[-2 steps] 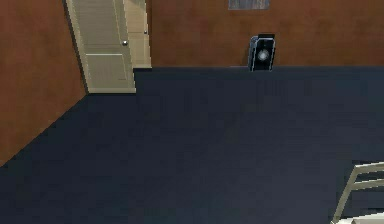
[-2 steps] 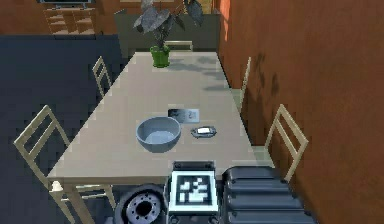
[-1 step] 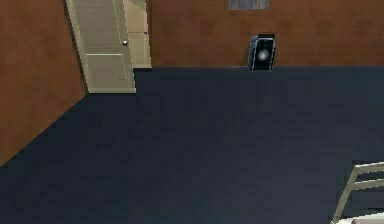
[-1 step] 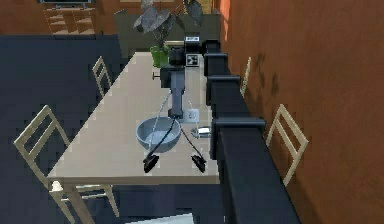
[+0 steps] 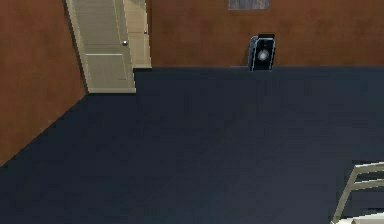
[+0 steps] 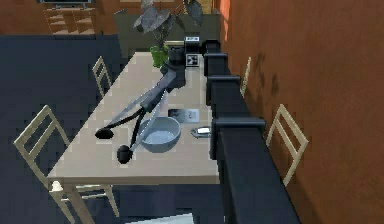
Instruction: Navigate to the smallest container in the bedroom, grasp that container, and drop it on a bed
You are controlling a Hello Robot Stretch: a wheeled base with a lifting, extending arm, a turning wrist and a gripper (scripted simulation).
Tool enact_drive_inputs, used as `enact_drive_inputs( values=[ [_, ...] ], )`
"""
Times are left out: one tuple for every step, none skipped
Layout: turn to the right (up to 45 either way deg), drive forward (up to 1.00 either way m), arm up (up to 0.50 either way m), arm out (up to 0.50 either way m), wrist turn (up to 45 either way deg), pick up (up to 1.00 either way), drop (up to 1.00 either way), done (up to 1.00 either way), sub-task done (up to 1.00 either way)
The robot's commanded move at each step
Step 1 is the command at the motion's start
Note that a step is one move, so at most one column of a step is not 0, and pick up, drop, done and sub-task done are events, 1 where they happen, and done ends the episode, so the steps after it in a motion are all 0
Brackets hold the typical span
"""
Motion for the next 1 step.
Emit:
enact_drive_inputs(
  values=[
    [0.0,0.00,0.00,0.00,45.0,0.00,0.00,0.00,0.00]
  ],
)
